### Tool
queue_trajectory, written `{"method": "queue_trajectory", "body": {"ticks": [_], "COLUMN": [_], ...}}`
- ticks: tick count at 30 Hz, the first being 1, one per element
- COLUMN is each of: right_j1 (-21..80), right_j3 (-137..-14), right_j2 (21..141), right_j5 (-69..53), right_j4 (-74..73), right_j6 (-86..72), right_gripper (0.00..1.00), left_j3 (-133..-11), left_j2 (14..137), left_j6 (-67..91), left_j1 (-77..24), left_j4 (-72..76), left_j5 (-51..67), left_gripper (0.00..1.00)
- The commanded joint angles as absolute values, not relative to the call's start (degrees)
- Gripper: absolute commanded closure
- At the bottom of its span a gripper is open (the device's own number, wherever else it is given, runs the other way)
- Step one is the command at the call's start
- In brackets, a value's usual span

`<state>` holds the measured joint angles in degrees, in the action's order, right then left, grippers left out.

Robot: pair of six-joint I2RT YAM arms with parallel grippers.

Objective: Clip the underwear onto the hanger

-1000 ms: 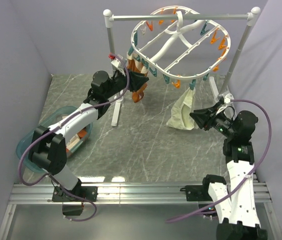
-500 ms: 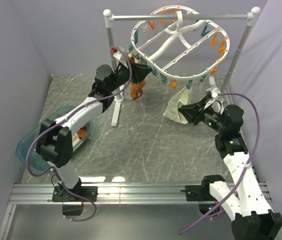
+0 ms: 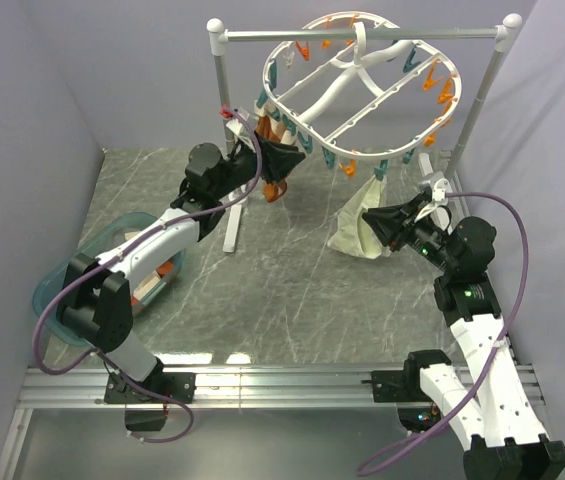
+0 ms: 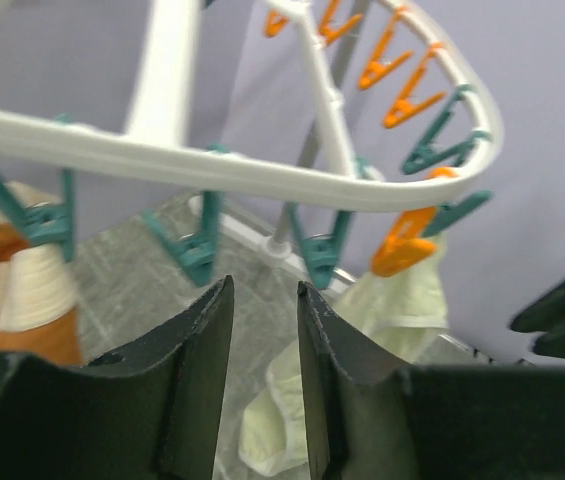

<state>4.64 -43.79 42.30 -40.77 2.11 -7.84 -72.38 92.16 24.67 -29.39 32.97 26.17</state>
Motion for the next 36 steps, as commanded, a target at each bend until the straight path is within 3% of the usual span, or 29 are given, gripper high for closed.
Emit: {"method": "queue_trajectory", "body": {"ticks": [1, 9, 12, 18, 36], "right_j1": [5.1, 3.43, 3.34, 3.43, 9.31], "right_j3": [-43.24, -44.03, -44.47, -43.16, -38.68], "right_j2": [40.87, 39.2, 39.29, 39.46, 42.54], "right_j5": [-38.76, -38.05, -38.58, -40.25, -37.62], "right_j4": [2.99, -2.55, -2.29, -0.09, 13.18], "right_j6": [-7.3, -6.33, -6.85, -9.14, -10.64], "right_gripper": [0.72, 0.72, 0.72, 0.72, 0.76], "left_j3": [-72.6, -73.65, -76.19, -80.24, -83.5], "left_j2": [89.29, 90.44, 92.46, 95.71, 99.93], "left_j6": [24.86, 23.47, 23.56, 24.25, 27.51], "left_j1": [-31.11, -35.86, -36.03, -36.39, -36.56], "left_j4": [34.28, 34.54, 33.14, 32.08, 35.33], "left_j5": [28.3, 24.1, 20.58, 17.05, 17.4], "left_gripper": [0.63, 0.6, 0.62, 0.68, 0.69]}}
